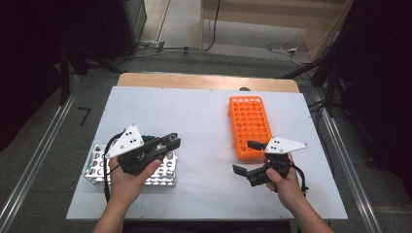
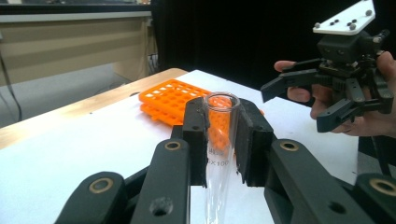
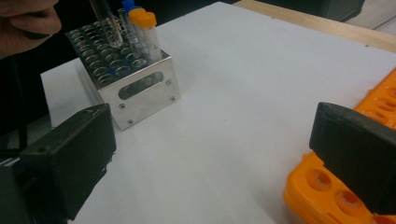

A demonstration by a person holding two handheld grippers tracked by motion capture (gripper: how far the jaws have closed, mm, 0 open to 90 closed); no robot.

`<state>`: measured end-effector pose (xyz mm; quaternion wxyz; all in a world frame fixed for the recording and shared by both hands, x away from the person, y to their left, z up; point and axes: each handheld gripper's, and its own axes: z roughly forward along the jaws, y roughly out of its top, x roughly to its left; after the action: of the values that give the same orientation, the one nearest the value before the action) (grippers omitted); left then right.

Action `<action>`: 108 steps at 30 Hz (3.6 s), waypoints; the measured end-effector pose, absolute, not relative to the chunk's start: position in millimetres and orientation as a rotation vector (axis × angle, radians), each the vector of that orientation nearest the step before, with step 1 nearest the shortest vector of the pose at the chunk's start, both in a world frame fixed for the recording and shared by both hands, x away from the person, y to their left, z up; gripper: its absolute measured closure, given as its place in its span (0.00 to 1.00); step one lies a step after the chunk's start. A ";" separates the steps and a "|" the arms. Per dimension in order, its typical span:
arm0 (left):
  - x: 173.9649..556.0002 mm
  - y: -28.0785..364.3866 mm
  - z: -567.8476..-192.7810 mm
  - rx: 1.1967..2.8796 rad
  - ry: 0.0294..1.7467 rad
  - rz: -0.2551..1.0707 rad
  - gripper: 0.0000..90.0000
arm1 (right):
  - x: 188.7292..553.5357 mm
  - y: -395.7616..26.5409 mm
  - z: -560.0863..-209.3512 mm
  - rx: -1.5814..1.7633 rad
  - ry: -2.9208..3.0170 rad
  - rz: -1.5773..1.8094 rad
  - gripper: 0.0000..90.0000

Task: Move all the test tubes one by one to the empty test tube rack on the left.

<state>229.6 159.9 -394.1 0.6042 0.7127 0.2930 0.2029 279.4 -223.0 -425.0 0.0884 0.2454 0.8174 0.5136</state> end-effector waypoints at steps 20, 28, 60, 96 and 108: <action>224.7 209.1 -392.2 1.580 0.800 0.577 0.85 | 291.4 -297.8 -425.2 0.891 2.263 1.507 0.00; 222.3 223.7 -396.6 1.573 0.842 0.616 0.85 | 287.2 -320.4 -437.6 0.928 2.241 1.457 0.00; 230.5 260.8 -427.4 1.535 1.045 0.703 0.85 | 294.2 -336.3 -451.1 0.978 2.226 1.453 0.00; 242.0 255.3 -440.1 1.713 1.183 0.614 0.84 | 295.4 -334.7 -455.3 0.977 2.248 1.452 0.00; 243.4 254.9 -440.0 1.733 1.203 0.601 0.82 | 296.0 -335.3 -456.0 0.977 2.249 1.450 0.00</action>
<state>243.4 254.9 -440.0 0.4565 0.7029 0.4880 0.2438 296.0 -335.3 -456.0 0.1461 0.3393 0.7810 0.5035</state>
